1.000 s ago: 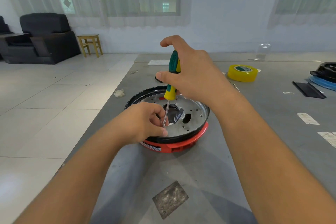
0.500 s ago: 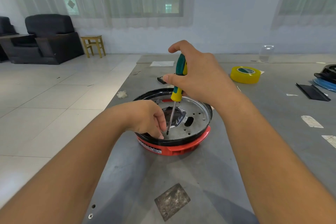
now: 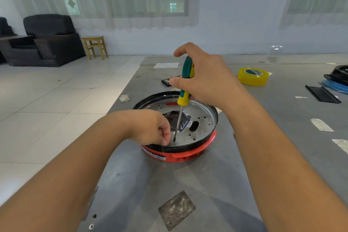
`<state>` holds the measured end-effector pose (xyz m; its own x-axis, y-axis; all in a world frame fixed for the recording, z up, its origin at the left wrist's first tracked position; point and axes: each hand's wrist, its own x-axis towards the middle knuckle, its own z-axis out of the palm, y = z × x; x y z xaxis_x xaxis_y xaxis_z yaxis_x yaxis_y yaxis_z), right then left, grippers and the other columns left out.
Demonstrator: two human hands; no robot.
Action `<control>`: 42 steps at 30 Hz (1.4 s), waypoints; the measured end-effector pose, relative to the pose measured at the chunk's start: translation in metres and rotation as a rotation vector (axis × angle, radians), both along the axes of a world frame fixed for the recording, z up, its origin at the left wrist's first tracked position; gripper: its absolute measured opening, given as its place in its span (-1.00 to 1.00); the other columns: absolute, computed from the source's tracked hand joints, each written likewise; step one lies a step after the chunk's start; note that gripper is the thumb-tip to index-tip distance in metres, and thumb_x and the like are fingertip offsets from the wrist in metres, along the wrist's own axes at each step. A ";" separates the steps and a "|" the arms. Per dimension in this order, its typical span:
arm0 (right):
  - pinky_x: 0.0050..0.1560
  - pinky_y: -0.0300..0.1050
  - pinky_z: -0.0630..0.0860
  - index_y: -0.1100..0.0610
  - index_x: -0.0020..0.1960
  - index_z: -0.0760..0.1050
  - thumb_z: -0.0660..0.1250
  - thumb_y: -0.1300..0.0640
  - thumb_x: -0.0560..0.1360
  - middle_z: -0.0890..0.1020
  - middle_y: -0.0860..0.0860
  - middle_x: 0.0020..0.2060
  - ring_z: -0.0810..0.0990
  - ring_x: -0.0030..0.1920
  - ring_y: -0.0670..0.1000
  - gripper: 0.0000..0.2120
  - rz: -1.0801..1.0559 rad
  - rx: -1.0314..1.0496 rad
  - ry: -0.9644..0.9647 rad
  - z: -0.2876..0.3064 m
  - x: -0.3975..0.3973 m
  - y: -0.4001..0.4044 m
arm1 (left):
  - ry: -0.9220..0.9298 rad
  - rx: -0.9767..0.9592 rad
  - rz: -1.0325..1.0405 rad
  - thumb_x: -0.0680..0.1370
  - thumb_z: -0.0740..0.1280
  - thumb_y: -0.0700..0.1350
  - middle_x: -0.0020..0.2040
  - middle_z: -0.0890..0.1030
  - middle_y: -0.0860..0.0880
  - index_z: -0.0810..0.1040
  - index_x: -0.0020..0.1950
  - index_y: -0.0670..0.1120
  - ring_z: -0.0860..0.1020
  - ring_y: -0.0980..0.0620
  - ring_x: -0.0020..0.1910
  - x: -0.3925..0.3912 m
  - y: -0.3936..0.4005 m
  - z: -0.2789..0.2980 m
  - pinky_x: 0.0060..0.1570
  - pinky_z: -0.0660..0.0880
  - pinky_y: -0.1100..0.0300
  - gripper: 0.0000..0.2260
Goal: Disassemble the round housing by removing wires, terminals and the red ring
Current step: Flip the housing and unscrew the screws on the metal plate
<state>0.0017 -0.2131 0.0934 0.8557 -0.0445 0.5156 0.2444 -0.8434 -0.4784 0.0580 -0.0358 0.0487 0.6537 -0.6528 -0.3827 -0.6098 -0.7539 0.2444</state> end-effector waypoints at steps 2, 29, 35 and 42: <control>-0.15 0.02 0.68 -0.16 0.33 0.36 0.49 -0.12 0.50 0.46 -0.11 -0.11 0.58 -0.20 -0.05 -0.52 0.000 -0.003 0.007 -0.001 0.000 0.000 | -0.010 -0.002 0.008 0.64 0.38 -0.04 -0.09 0.63 0.16 0.59 -0.05 0.15 0.55 0.19 -0.14 -0.001 0.001 0.000 -0.14 0.43 0.29 -0.90; 0.00 -0.07 0.49 -0.08 0.02 0.59 0.42 -0.06 0.52 0.55 -0.07 -0.10 0.53 -0.04 -0.03 -0.89 0.266 -0.321 0.038 -0.023 0.014 0.023 | 0.035 -1.435 0.726 0.62 0.43 -0.05 -0.11 0.76 0.06 0.75 -0.18 0.12 0.68 0.10 -0.01 -0.015 0.015 -0.056 0.18 0.54 0.11 -0.81; -0.16 -0.12 0.34 -0.09 -0.04 0.56 0.44 -0.11 0.52 0.49 -0.15 -0.18 0.41 -0.17 -0.17 -0.87 0.278 -0.364 0.080 -0.036 0.025 0.029 | 0.070 -1.445 0.740 0.62 0.40 -0.11 -0.12 0.76 0.13 0.75 -0.22 0.13 0.67 0.32 -0.07 -0.015 0.015 -0.064 0.02 0.45 0.24 -0.74; -0.06 -0.03 0.49 -0.03 -0.02 0.59 0.38 -0.05 0.57 0.58 -0.09 -0.11 0.49 -0.07 -0.05 -0.90 0.271 -0.391 0.093 -0.038 0.026 0.031 | 0.089 -1.469 0.709 0.66 0.35 -0.07 -0.09 0.77 0.08 0.76 -0.17 0.17 0.67 0.25 0.01 -0.015 0.015 -0.070 0.09 0.43 0.23 -0.71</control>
<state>0.0277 -0.1823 0.0551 0.8528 0.3685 0.3700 0.4517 -0.8761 -0.1685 0.0427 -0.0207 -0.0211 0.9755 -0.0646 0.2101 -0.2080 0.0378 0.9774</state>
